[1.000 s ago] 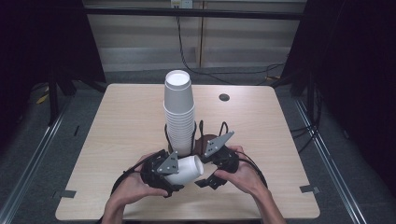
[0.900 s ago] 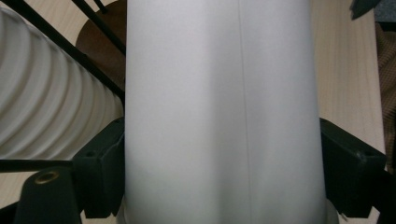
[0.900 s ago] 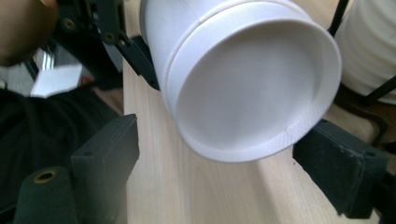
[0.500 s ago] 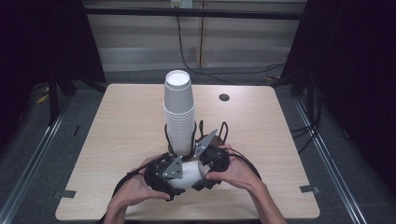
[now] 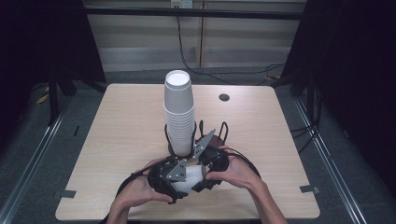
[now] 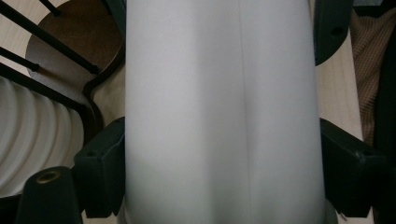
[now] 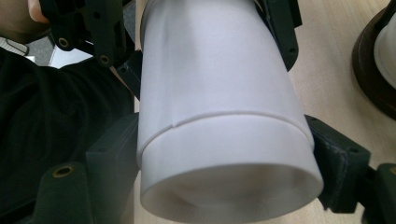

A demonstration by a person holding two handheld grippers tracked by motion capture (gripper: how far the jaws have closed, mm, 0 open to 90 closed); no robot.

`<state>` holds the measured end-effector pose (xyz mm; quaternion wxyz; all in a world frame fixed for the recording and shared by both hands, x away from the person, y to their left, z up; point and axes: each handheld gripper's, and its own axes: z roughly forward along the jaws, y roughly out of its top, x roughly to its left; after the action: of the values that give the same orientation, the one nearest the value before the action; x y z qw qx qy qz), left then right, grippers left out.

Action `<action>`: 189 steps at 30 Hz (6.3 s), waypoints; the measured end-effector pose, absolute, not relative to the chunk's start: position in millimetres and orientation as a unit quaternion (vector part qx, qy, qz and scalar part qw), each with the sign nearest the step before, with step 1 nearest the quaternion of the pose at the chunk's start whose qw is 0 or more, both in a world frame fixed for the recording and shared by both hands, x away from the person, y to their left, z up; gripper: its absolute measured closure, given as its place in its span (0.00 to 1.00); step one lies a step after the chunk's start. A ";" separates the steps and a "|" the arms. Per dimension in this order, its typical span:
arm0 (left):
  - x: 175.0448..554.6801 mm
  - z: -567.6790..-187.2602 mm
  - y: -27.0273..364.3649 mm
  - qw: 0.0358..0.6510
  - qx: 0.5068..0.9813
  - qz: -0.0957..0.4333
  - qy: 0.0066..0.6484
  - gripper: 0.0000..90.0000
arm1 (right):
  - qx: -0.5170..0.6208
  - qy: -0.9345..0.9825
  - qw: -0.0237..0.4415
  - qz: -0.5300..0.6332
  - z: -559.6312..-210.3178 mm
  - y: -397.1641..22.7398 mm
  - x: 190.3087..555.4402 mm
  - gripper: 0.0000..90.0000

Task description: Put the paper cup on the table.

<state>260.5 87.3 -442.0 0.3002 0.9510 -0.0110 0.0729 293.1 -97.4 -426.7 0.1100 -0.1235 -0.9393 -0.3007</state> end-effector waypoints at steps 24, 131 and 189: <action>261.3 -438.6 93.0 0.365 0.928 0.069 -0.019 0.15 | -0.137 -0.936 0.121 -0.300 -417.7 -105.3 291.8 0.25; 274.1 -469.1 143.7 0.613 0.780 0.048 0.111 0.07 | -0.175 -0.797 0.028 -0.578 -464.9 -154.3 265.9 0.25; 286.9 -451.7 127.9 0.600 0.796 -0.014 0.077 0.12 | -0.172 -0.787 0.018 -0.592 -465.7 -151.8 266.7 0.14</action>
<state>286.9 127.9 -451.7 0.6001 0.7961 0.0774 -0.0141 266.7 -151.8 -465.7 0.0178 -0.1717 -0.7874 -0.5918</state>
